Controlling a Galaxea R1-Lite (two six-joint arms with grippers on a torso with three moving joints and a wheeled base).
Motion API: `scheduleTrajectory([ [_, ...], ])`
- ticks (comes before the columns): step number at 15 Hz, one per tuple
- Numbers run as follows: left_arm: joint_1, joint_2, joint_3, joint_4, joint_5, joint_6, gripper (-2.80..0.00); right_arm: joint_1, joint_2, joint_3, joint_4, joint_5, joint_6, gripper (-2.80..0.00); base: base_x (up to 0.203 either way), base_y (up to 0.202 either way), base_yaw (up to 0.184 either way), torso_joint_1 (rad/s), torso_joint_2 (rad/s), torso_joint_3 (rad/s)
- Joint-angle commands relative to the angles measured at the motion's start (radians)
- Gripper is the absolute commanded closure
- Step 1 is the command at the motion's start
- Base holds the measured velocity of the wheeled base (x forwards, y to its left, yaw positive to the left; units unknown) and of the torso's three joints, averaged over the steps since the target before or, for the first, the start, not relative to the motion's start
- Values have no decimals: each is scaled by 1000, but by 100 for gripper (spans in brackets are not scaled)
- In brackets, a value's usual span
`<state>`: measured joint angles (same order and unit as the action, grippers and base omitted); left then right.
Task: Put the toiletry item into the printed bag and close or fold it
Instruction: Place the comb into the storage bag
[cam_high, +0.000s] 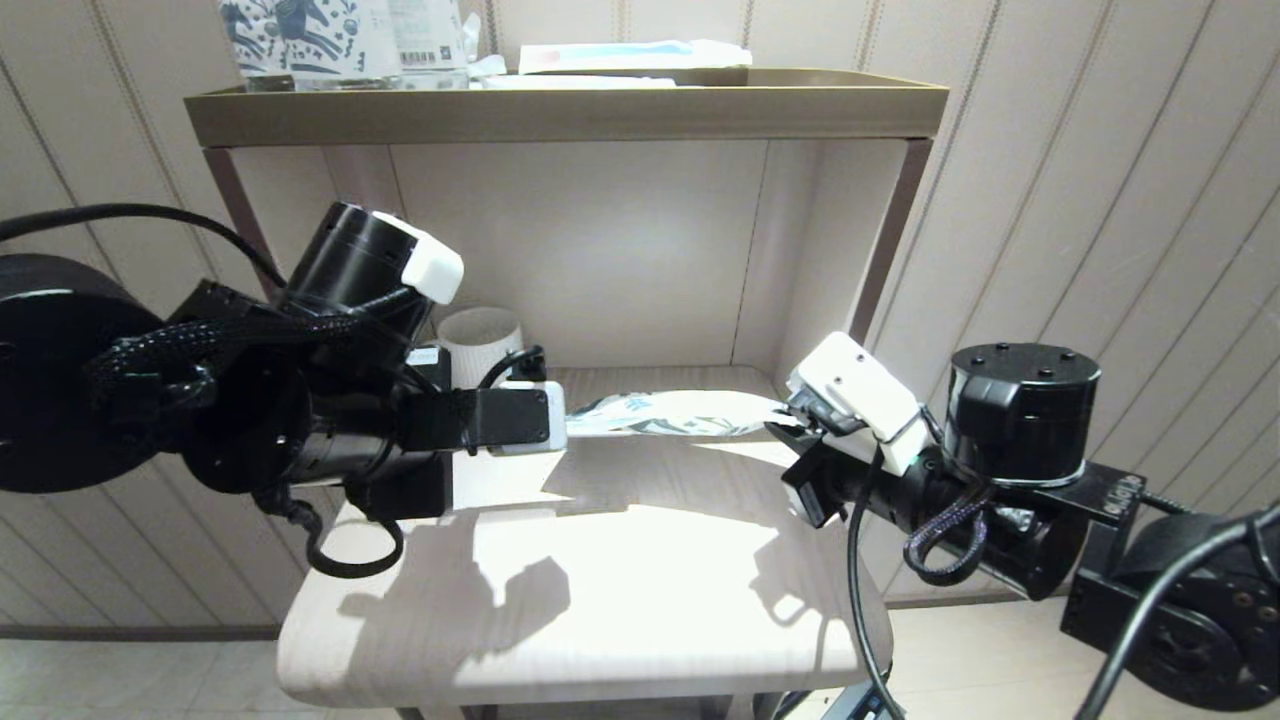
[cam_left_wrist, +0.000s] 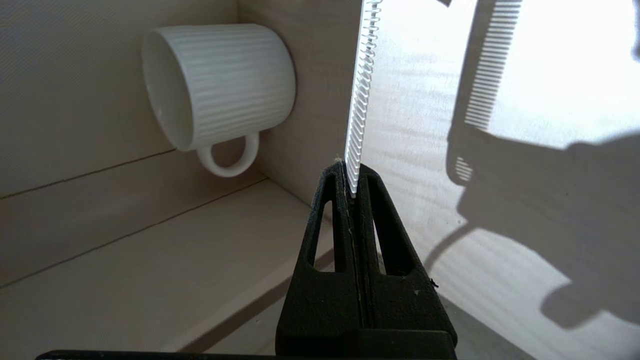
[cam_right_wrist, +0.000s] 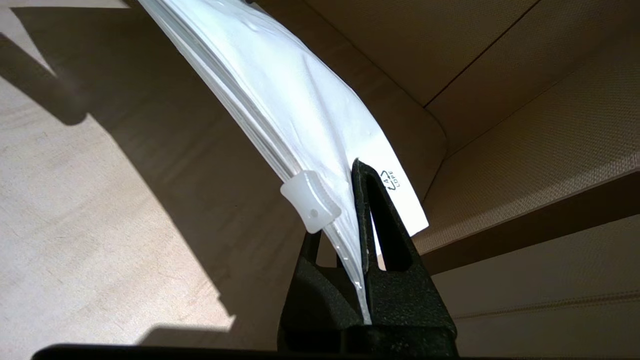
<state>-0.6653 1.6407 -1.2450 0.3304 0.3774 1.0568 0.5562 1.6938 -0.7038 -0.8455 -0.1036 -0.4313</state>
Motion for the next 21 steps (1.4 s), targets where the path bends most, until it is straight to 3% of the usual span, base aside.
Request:
scheduleTrajectory([
  [1,0,-71,29,5,2,6,0,-1,6,-2,-4,-1,-3,0,0,0,0,0,0,0],
  [4,0,-80,66,-2,9,3,0,-2,10,-5,-5,-1,-3,0,0,0,0,0,0,0],
  [7,0,-67,78,-8,76,3,0,1,10,-4,-6,-1,-1,0,0,0,0,0,0,0],
  [21,-45,-65,101,-5,86,5,0,-5,30,-9,-6,-1,-1,0,0,0,0,0,0,0],
])
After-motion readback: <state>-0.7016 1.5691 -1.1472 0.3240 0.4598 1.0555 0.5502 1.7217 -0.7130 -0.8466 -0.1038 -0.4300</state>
